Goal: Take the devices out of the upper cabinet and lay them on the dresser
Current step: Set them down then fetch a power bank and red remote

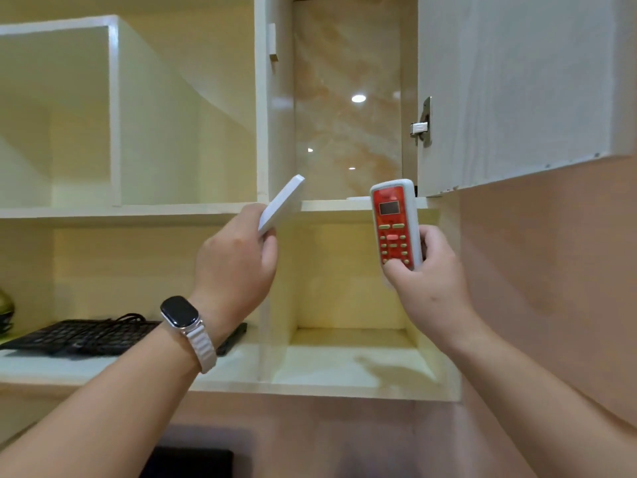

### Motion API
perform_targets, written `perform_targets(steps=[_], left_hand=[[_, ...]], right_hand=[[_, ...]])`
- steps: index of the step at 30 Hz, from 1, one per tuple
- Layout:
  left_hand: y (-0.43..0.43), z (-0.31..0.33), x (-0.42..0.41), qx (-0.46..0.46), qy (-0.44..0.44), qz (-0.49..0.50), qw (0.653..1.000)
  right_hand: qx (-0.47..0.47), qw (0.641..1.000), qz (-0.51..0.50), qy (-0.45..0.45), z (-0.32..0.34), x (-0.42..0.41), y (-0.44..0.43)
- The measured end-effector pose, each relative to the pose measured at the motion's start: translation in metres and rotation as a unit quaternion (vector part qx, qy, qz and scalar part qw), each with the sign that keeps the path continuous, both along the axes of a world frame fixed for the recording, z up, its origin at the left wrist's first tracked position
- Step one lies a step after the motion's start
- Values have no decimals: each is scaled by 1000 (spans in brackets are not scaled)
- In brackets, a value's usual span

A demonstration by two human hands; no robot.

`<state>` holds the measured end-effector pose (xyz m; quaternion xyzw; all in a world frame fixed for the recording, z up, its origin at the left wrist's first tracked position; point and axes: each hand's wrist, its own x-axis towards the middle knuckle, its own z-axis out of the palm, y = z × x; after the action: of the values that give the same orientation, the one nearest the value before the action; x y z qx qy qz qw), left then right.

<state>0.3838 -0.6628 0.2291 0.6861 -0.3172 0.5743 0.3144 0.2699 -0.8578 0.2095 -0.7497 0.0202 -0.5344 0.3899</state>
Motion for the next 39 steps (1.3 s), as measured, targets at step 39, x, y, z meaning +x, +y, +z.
perform_targets(steps=[39], left_hand=[[7, -274, -20, -3, 609, -673, 420]], right_hand=[[352, 881, -292, 119, -247, -74, 195]])
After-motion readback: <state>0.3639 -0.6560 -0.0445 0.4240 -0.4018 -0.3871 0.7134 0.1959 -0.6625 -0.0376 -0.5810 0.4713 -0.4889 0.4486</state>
